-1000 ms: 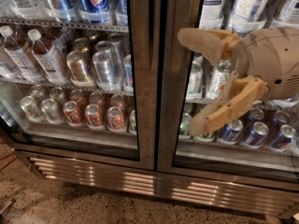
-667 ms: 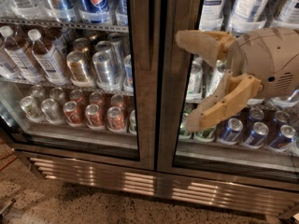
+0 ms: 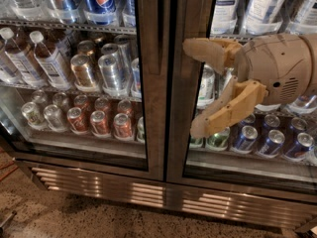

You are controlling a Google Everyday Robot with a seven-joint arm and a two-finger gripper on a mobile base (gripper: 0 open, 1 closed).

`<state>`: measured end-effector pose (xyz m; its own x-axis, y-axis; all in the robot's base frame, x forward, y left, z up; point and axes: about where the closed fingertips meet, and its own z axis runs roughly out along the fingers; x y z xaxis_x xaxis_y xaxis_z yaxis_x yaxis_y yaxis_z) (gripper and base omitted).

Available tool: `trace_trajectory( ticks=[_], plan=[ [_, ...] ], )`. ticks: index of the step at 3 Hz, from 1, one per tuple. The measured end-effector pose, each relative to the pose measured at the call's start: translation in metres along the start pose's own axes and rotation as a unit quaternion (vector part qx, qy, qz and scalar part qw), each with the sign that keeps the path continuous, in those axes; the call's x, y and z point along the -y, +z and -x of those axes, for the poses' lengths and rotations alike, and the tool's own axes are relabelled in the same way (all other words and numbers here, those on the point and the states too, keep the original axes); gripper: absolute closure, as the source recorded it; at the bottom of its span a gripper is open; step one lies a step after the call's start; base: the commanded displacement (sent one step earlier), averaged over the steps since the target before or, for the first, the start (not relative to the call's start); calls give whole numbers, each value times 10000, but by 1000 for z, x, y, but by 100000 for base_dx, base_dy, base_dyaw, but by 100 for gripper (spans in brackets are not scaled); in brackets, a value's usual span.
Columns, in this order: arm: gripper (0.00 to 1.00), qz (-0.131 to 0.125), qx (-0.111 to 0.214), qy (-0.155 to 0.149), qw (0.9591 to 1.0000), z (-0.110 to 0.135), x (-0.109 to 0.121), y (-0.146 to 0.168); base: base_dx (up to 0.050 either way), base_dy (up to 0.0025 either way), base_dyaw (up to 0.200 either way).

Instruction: Open left fridge door

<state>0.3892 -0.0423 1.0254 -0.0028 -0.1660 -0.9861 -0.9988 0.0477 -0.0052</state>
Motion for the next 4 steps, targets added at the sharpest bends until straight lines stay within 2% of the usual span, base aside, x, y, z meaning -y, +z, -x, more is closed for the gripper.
trace_trajectory(
  ticks=[1,2,3,4],
  plan=[
    [0,-51,-104,-5,9999,7,4,11,0,0,0],
    [0,1,-455,-63,9989,17,7,40,0,0,0],
    [0,2,-454,-63,9989,17,7,40,0,0,0],
    [0,262,89,74,9996,17,6,41,0,0,0]
  ],
)
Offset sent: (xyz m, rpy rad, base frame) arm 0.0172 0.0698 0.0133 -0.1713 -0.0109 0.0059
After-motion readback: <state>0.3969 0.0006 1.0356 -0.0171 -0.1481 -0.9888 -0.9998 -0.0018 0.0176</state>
